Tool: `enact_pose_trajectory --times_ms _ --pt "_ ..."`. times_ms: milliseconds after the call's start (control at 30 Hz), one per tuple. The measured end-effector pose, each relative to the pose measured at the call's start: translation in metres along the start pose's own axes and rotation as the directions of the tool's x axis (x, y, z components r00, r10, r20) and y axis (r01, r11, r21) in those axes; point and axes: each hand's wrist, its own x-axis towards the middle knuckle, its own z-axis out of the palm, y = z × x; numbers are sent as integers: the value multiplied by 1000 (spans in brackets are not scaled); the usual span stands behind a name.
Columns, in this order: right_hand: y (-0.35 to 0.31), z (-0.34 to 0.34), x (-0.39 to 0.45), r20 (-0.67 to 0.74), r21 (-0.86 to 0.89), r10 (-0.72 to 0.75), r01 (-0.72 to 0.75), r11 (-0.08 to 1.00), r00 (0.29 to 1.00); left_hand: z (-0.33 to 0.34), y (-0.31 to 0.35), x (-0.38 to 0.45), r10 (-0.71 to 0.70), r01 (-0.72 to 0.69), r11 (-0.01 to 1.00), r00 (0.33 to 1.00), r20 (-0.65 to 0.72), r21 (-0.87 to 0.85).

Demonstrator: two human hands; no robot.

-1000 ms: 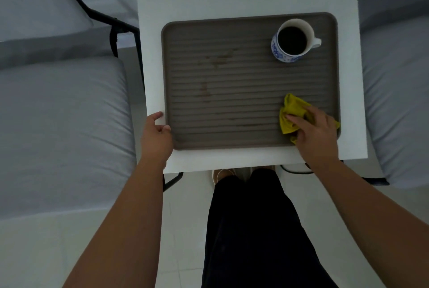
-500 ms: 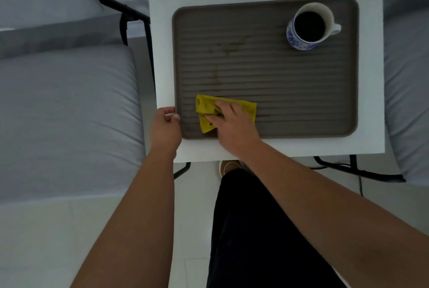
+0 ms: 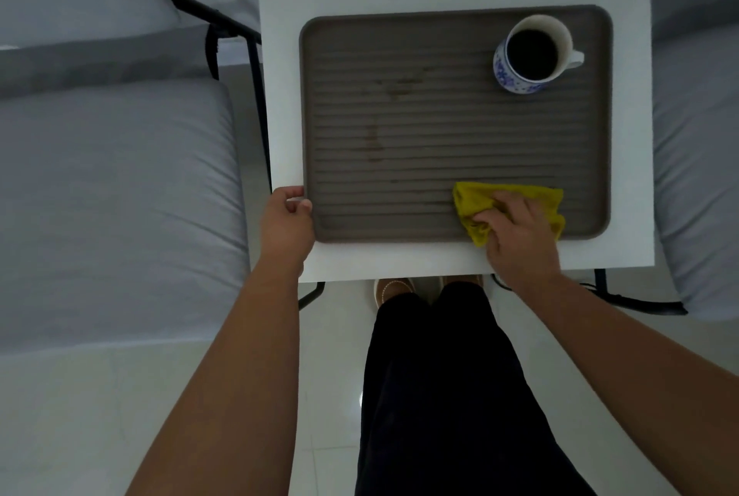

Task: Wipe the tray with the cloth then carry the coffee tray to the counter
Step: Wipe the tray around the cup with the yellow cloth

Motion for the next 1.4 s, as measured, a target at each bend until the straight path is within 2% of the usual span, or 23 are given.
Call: enact_pose_trajectory --times_ms 133,267,433,533,567,633,700,767,867,1000,1133,1267,1300,1400 --pt "-59 26 22 69 63 -166 161 985 984 -1 0 -1 -42 43 998 999 22 -42" --pt "-113 49 42 175 130 -329 310 942 928 -3 1 0 -53 55 997 998 41 -55" --pt "-108 41 50 267 126 -398 378 917 878 -7 4 3 -95 103 989 992 82 -105" --pt "-67 19 40 229 84 -299 287 954 926 -10 5 4 -96 110 986 988 119 -125" --pt "-49 11 36 206 76 -219 208 975 954 -11 6 4 -100 116 985 987 128 -129" --pt "-13 -8 28 153 75 46 -58 995 987 -12 7 4 -104 123 983 985 135 -138" --pt "8 -18 21 95 93 272 -280 955 958 -12 8 3 -103 123 981 986 134 -147" --pt "4 -16 20 94 76 343 -350 934 935 -11 9 1 -102 121 980 986 128 -155" --pt "-34 -1 34 114 55 287 -295 954 951 -10 9 -1 -122 144 970 985 121 -196" --pt "-113 27 64 244 64 92 -111 992 965 -13 10 0 -143 167 967 981 134 -191" --pt "-172 38 86 416 55 -66 47 997 907 -13 11 2 -155 178 971 977 145 -160" --pt "-148 36 87 433 82 -113 86 993 894 -14 8 4 -155 179 969 977 147 -168" --pt "-132 32 84 404 105 -90 52 993 910 -15 7 5 -148 173 971 978 149 -167" --pt "-71 15 68 251 128 101 -136 982 963 -16 6 6 -141 166 973 978 155 -160"
